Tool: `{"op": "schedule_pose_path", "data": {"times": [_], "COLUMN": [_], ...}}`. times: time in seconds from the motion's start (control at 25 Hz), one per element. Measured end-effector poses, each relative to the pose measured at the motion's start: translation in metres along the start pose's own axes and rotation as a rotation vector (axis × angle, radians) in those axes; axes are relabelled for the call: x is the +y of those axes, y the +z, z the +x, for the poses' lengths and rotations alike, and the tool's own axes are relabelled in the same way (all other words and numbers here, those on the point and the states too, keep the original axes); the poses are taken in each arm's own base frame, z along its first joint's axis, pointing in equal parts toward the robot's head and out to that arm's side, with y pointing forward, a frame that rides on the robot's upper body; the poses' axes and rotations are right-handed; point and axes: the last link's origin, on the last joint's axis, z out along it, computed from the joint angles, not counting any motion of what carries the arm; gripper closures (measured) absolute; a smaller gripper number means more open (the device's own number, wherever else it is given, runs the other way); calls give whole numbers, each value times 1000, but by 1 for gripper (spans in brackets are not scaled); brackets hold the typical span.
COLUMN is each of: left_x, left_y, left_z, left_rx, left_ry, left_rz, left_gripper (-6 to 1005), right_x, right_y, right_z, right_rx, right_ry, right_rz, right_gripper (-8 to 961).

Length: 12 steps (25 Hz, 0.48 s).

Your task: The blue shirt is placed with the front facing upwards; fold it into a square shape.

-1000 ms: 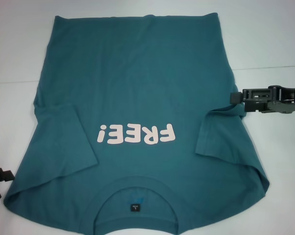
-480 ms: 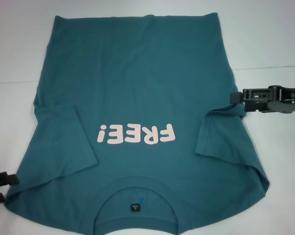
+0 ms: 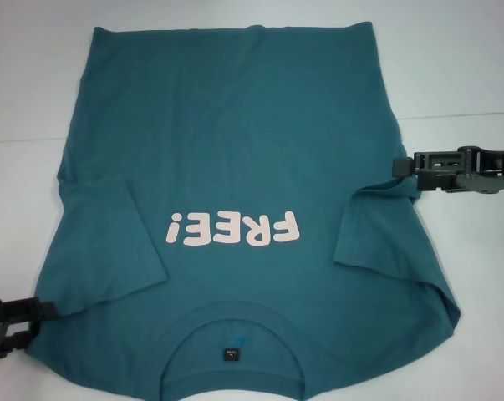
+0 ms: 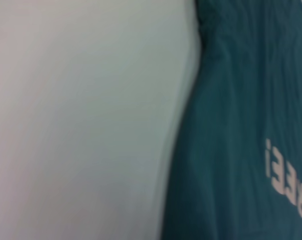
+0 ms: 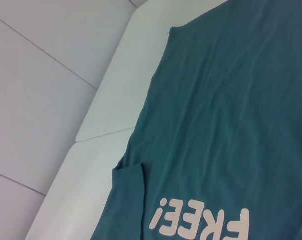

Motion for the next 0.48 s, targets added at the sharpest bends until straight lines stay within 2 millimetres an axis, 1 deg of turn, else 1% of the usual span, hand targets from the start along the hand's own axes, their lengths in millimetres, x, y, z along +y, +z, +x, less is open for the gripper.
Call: {"op": "schedule_pose_path", "data": {"times": [0.24, 0.48], "left_x": [8, 7], "left_y": [-1, -2], "left_z": [-2, -4], "left_rx": [-17, -26], "left_ry": [3, -2], "left_rz": [-59, -53], "left_gripper": [278, 279], "right_x": [0, 0], "right_y": [-1, 0], "right_z": [0, -1], "right_rx": [-4, -3], "right_ry": [1, -1], "right_rz": [1, 0], "right_gripper": [55, 55]}}
